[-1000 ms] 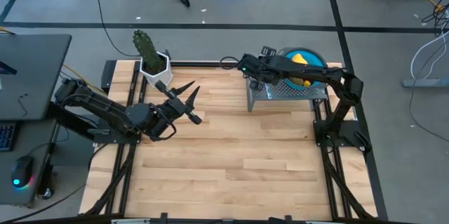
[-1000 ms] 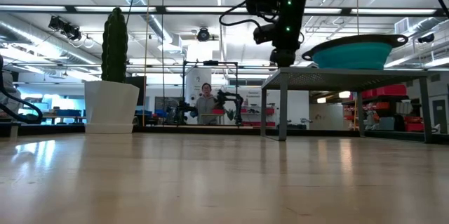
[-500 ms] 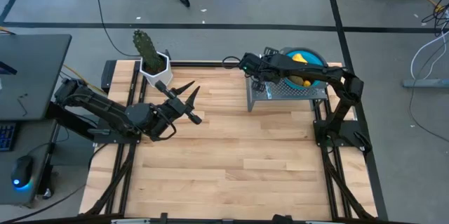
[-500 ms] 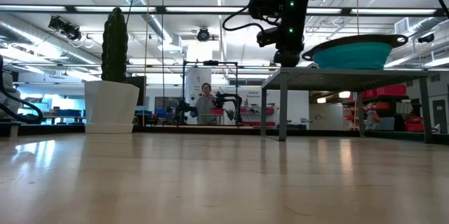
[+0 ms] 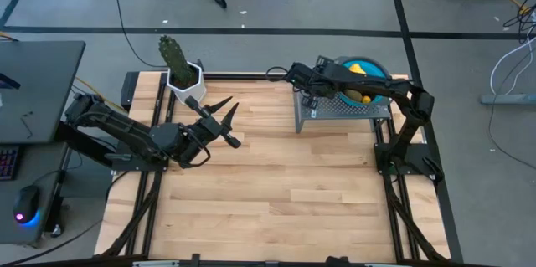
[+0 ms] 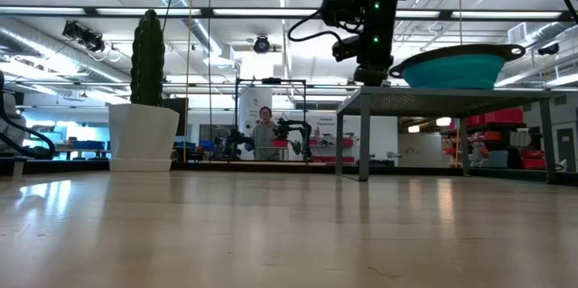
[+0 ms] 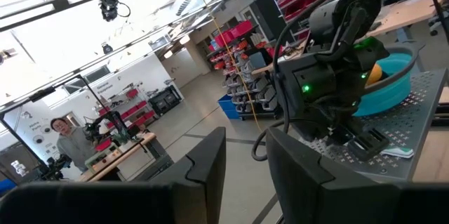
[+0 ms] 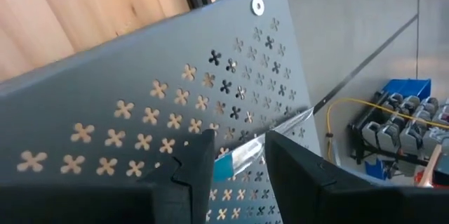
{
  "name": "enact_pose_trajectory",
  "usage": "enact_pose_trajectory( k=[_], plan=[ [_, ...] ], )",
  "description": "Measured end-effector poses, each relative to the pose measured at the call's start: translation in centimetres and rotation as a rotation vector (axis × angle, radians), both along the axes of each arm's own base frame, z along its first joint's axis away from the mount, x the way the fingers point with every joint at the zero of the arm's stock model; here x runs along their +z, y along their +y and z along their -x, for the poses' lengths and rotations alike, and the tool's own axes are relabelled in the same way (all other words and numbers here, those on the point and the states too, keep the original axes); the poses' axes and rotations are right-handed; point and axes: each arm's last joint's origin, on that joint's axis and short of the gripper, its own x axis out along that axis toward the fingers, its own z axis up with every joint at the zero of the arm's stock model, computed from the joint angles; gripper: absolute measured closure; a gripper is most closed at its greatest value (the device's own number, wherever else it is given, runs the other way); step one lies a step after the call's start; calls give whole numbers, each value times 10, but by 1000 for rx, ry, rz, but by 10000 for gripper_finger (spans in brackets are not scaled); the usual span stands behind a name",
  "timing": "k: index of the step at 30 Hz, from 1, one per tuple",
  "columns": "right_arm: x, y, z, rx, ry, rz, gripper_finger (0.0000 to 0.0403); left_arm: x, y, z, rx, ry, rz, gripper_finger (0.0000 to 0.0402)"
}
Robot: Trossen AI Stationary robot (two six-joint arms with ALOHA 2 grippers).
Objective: Pick & Place Fruit
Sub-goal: Put the knife to the left of the blue strainer bowl on the shelf
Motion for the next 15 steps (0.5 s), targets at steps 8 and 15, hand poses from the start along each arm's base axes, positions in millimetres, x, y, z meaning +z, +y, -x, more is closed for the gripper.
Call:
enact_pose_trajectory(
  k=[8,15],
  plan=[
    [10,10,-3,28,5,99,265,0,0,0,0,0,0,290],
    [36,35,13,85,-212,-183,265,0,0,0,0,0,0,290]
  ],
)
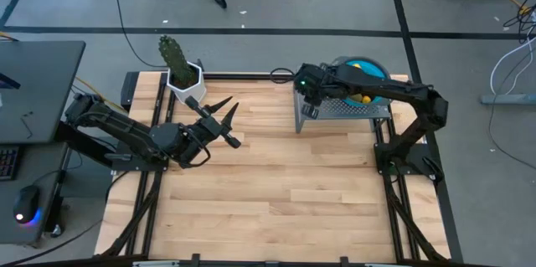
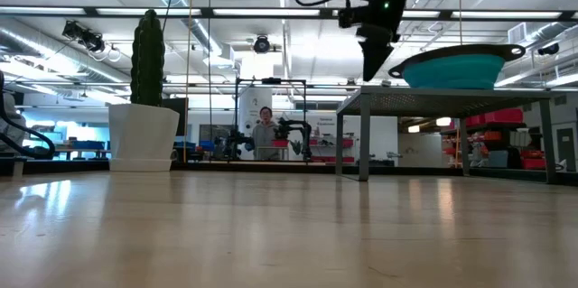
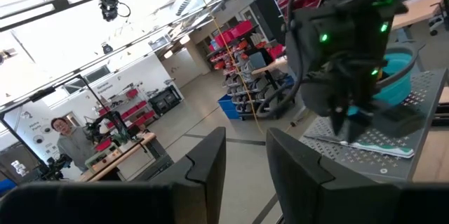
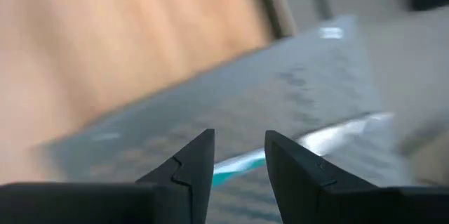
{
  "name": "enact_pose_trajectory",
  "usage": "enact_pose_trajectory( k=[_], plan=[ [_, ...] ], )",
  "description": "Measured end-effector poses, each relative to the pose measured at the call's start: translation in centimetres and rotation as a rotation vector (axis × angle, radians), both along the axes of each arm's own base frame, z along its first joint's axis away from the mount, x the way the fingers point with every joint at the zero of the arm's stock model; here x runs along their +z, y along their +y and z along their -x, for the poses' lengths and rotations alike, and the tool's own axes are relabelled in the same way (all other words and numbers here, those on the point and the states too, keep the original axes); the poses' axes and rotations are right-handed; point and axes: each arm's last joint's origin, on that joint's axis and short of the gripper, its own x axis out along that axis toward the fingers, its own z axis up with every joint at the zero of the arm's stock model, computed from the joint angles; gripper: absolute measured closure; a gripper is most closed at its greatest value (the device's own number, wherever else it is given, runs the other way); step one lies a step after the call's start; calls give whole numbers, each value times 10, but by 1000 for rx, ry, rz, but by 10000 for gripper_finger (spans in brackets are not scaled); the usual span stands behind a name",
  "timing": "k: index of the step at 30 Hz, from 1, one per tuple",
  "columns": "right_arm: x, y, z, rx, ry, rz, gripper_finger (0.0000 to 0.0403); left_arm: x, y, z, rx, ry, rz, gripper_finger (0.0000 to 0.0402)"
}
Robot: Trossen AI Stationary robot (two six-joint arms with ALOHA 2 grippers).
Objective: Pick & Place Fruit
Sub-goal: Put the knife to the left of the blue strainer bowl on the shelf
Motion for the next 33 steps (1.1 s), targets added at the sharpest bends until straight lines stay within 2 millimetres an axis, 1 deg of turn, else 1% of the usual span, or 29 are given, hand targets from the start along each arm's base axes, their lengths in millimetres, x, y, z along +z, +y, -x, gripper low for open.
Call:
enact_pose_trajectory(
  k=[2,5,10,16,21,24,28,33],
  plan=[
    [3,6,2,5,-48,-92,265,0,0,0,0,0,0,290],
    [2,14,2,15,-33,-120,265,0,0,0,0,-1,0,290],
    [0,22,-3,37,-18,-93,265,0,0,0,0,-2,1,290],
    [-3,30,-8,67,40,16,265,0,0,0,0,0,0,290],
    [-5,36,-11,87,54,23,265,0,0,0,2,1,0,290],
    [-12,39,-11,90,64,23,265,0,0,0,3,0,1,290],
    [-28,40,-7,84,126,39,265,0,-1,0,-1,0,1,290],
    [-32,41,-7,74,143,93,265,0,-1,0,-2,1,1,290]
  ],
)
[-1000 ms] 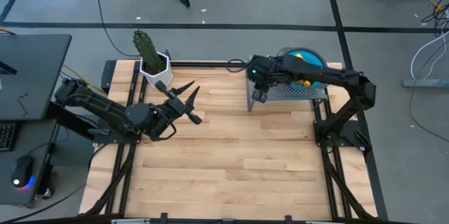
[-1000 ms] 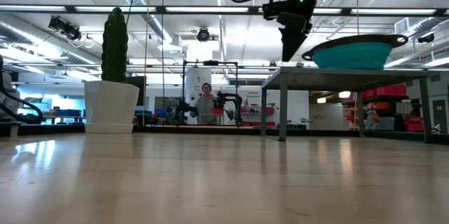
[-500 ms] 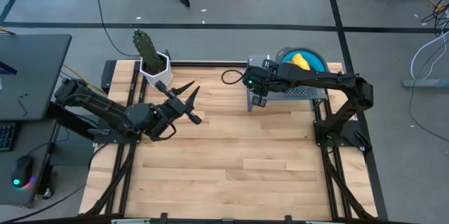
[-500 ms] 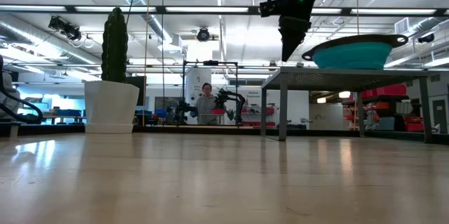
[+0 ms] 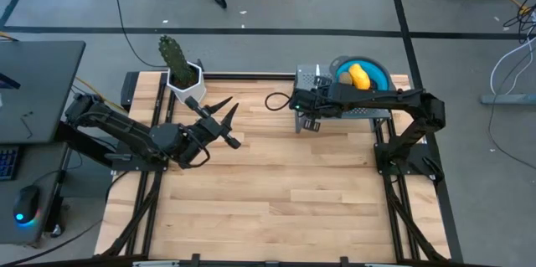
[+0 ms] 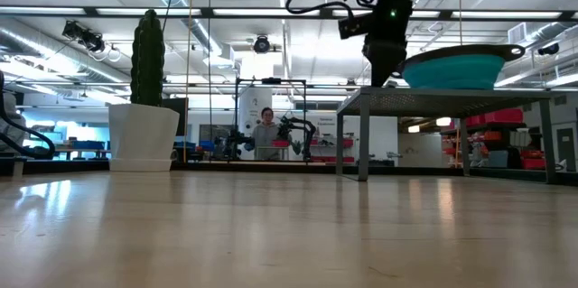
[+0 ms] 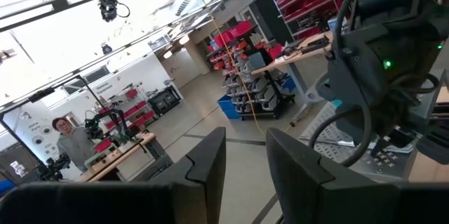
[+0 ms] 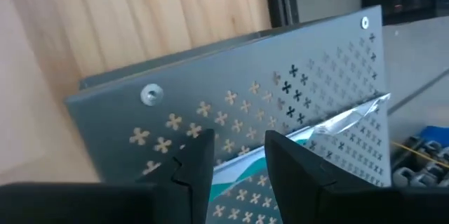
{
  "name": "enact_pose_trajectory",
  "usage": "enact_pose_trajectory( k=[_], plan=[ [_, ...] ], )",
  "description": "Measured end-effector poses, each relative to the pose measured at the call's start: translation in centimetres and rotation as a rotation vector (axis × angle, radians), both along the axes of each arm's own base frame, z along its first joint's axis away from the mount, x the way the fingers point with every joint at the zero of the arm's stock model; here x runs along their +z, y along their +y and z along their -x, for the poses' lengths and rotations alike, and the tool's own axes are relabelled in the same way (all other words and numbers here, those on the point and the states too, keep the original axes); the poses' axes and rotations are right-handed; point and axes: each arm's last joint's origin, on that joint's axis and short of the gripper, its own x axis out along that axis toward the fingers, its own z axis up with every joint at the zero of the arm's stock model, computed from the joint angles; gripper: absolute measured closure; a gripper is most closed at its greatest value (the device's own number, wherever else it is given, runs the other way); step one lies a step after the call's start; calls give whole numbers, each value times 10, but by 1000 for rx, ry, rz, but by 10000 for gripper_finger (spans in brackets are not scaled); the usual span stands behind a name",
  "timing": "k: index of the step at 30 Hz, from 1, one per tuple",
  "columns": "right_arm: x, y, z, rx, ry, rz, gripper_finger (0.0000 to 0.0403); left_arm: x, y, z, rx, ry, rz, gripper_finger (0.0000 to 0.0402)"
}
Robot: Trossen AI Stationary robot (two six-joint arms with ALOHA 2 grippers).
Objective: Pick & Place Fruit
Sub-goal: Put the knife to the left of the blue strainer bowl on the shelf
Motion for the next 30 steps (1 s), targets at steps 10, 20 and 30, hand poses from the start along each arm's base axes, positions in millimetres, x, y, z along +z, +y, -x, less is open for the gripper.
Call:
enact_pose_trajectory(
  k=[10,20,30],
  plan=[
    [0,3,0,6,11,10,265,0,0,0,-1,0,0,290],
    [-1,4,4,-26,36,1,265,0,0,0,-1,0,0,290],
    [2,5,3,-23,26,11,265,0,0,0,-1,1,-1,290]
  ],
)
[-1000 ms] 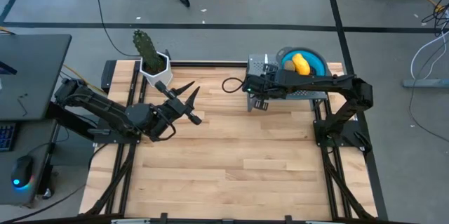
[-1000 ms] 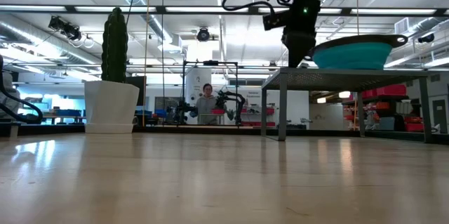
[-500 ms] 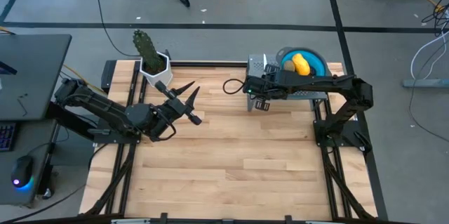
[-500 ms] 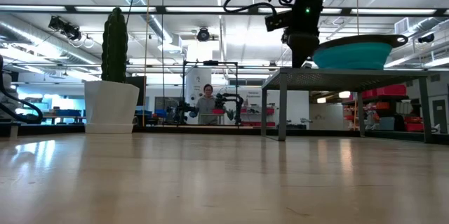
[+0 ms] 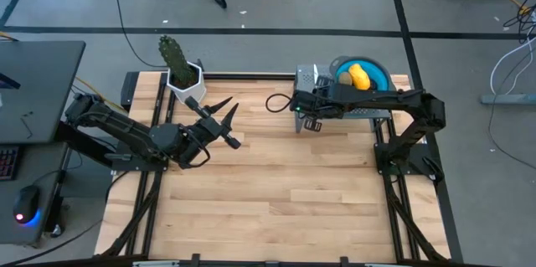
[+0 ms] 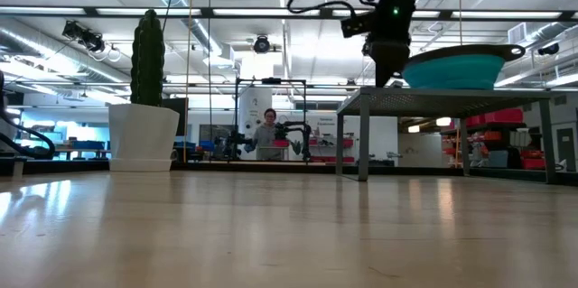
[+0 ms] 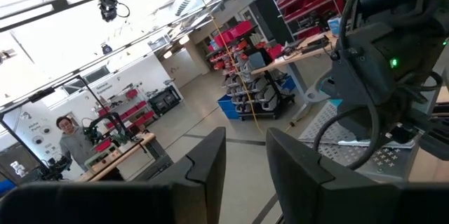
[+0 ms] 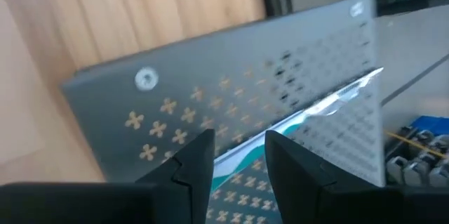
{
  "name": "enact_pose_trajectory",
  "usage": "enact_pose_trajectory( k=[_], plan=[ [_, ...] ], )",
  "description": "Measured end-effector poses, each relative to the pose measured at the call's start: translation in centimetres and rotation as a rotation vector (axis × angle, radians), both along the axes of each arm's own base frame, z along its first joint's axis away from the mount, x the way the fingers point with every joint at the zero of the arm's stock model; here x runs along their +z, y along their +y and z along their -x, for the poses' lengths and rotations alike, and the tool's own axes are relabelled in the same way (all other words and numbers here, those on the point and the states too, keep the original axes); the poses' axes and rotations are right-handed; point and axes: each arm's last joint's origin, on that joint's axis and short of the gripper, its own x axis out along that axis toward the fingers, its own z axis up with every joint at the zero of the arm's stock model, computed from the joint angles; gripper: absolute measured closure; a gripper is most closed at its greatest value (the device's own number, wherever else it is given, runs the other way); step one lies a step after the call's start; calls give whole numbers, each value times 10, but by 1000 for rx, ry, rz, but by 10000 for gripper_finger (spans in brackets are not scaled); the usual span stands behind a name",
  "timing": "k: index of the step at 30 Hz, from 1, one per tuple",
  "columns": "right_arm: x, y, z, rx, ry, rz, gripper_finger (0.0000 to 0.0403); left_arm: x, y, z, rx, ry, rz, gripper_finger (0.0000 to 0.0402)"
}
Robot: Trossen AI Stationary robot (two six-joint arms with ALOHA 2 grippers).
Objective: Pick & Place Fruit
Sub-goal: Put the knife to the left of the blue strainer bowl on the shelf, then return to Home Position
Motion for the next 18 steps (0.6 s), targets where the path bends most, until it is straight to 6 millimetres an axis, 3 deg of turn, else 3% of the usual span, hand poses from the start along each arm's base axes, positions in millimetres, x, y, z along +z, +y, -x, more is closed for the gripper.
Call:
enact_pose_trajectory(
  k=[9,15,18],
  plan=[
    [36,14,-3,29,-122,75,265,0,0,0,11,2,3,290],
    [64,27,18,36,-265,-10,265,0,0,0,-1,-1,3,290],
    [78,34,31,46,-361,-119,265,-6,-2,-5,-148,10,-11,290]
  ],
)
